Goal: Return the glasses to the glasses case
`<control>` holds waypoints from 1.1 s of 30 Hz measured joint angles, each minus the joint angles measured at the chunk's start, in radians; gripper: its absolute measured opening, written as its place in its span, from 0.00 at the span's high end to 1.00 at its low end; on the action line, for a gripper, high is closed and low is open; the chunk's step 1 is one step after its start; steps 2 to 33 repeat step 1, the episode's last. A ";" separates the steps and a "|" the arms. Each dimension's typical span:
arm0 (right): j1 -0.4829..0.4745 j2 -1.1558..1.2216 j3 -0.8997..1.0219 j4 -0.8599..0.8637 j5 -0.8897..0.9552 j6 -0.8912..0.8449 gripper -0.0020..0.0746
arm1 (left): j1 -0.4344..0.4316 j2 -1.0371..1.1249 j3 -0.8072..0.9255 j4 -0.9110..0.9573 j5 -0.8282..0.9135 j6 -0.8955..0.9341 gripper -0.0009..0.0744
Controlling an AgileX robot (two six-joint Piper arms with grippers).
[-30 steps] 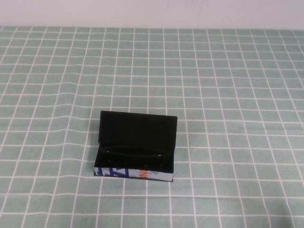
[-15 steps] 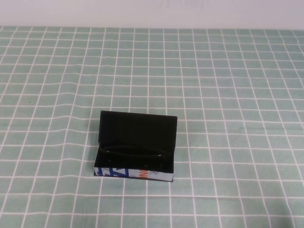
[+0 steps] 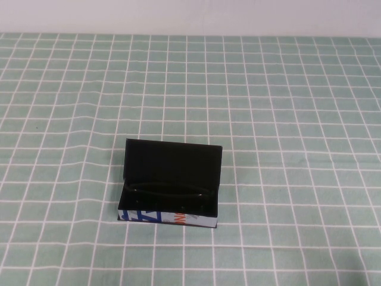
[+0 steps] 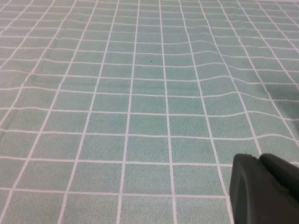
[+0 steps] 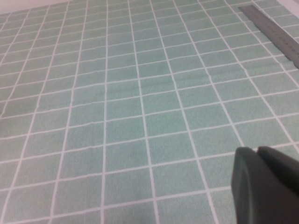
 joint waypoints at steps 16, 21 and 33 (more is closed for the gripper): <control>0.000 0.000 0.000 0.000 0.000 0.000 0.99 | 0.000 0.000 0.000 0.000 0.000 0.000 0.99; 0.000 0.000 0.000 0.000 0.000 0.000 0.99 | 0.000 0.000 0.000 0.000 0.000 0.000 0.99; 0.000 0.000 0.000 0.000 0.000 0.000 0.99 | 0.000 0.000 0.000 0.000 0.000 0.000 0.99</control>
